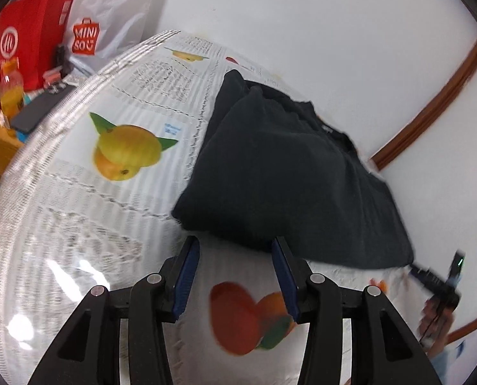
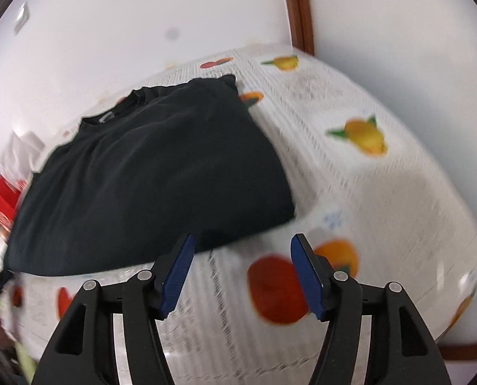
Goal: Fold small clothes
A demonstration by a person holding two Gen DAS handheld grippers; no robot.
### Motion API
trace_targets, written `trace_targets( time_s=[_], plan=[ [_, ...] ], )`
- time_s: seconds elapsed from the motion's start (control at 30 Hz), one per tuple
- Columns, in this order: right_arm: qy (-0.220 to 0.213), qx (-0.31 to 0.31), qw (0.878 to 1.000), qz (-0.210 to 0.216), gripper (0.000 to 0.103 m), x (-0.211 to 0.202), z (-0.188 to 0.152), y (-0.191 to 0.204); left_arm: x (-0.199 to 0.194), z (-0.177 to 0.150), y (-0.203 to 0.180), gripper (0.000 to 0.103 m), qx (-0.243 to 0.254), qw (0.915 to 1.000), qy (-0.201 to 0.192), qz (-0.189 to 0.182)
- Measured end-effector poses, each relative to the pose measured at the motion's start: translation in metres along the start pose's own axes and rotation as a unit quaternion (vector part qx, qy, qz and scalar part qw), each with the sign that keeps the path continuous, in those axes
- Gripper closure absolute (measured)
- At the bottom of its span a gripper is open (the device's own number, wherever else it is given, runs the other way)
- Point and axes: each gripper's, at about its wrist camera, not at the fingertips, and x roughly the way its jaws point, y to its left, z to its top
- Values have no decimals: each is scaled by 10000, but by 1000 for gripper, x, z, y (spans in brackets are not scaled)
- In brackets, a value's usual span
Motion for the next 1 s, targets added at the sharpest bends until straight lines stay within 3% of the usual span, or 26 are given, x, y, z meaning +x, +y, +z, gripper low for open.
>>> trace_targets(
  time_s=[0.3, 0.43, 0.47, 0.53, 0.6, 0.7, 0.8, 1.0],
  plan=[
    [-212, 1175, 9899, 769, 37, 16, 12, -9, 16, 15, -4, 59, -394, 9991, -121, -65],
    [-268, 1591, 9832, 857, 35, 30, 20, -15, 22, 22, -9, 60, -337, 9991, -188, 155],
    [-310, 1596, 9833, 818, 35, 31, 22, -15, 24, 23, -11, 66, -306, 9990, -198, 251],
    [-403, 1521, 9853, 669, 47, 33, 26, -11, 25, 24, -14, 74, -284, 9987, -210, 380],
    [-495, 1425, 9869, 575, 71, 37, 29, -11, 26, 25, -16, 83, -257, 9986, -224, 403],
    [-682, 1254, 9867, 778, 85, 35, 36, -16, 27, 27, -28, 87, 6, 9984, -235, 522],
    [-918, 1159, 9848, 915, 88, 26, 47, -24, 33, 34, -47, 88, 227, 9980, -243, 546],
    [-1065, 1124, 9864, 544, 88, 24, 67, -49, 60, 51, -79, 88, 435, 9982, -109, 397]
  ],
)
